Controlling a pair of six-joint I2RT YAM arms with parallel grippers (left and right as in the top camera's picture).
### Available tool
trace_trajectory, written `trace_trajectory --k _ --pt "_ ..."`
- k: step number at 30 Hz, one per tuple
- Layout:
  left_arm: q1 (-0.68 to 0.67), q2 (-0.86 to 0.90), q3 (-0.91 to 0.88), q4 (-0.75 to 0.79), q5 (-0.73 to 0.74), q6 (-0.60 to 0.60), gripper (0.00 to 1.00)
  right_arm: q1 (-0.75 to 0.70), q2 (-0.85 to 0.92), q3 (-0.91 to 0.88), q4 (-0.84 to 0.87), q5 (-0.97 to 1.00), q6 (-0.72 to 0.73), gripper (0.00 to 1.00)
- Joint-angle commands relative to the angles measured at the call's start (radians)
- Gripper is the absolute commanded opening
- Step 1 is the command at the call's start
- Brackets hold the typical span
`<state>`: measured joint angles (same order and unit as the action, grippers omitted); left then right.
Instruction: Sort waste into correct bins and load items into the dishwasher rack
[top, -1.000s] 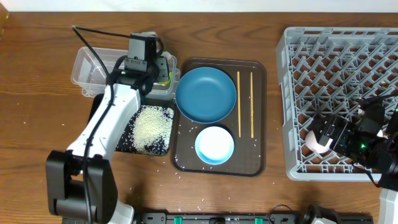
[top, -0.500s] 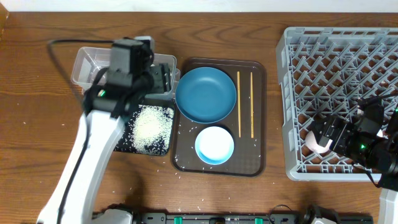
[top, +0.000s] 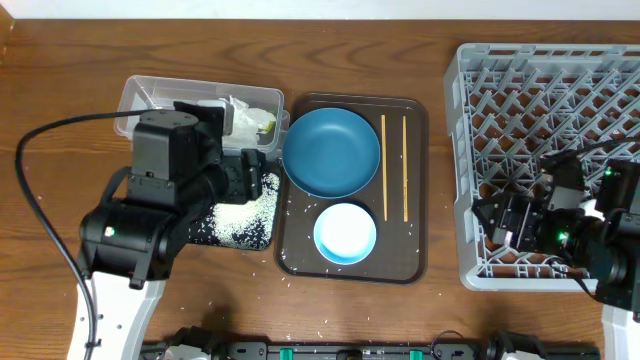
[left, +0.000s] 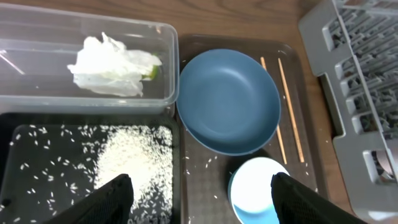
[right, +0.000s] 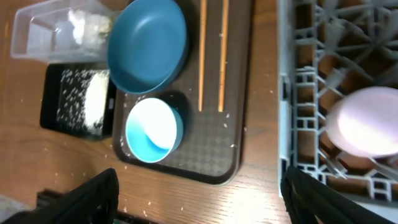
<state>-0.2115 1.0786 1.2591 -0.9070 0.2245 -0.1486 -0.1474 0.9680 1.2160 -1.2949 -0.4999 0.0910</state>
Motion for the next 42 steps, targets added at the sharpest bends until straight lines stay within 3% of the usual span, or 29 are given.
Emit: trace_trajectory --k 1,2,3,5,7,24,32,36,42 --pt "-0.002 -0.001 0.014 -0.032 0.026 0.018 0.75 0.058 -0.001 -0.002 0.009 -0.017 -0.021 0.82" --pt "-0.002 -0.001 0.014 -0.044 0.026 0.018 0.75 0.074 -0.001 -0.002 0.009 -0.012 -0.021 0.82" --pt "-0.002 -0.001 0.014 -0.051 0.026 0.018 0.86 0.088 -0.001 -0.002 0.008 -0.005 -0.021 0.83" --pt "-0.002 -0.001 0.014 -0.056 0.026 0.017 0.87 0.108 -0.001 -0.002 0.008 0.010 -0.021 0.87" --pt "-0.002 -0.002 0.014 -0.056 0.026 0.018 0.87 0.111 0.000 -0.002 0.008 0.027 -0.018 0.99" --pt "-0.002 -0.013 0.013 -0.057 0.026 0.018 0.93 0.111 0.000 -0.002 0.020 0.029 -0.018 0.99" --pt "-0.002 -0.131 -0.034 -0.055 0.012 0.031 0.94 0.111 0.000 -0.002 0.020 0.029 -0.018 0.99" --pt "-0.002 -0.263 -0.154 0.086 -0.127 0.050 0.95 0.111 0.000 -0.002 0.020 0.029 -0.018 0.99" --pt "-0.002 -0.490 -0.491 0.433 -0.143 0.051 0.95 0.111 0.000 -0.002 0.020 0.029 -0.018 0.99"
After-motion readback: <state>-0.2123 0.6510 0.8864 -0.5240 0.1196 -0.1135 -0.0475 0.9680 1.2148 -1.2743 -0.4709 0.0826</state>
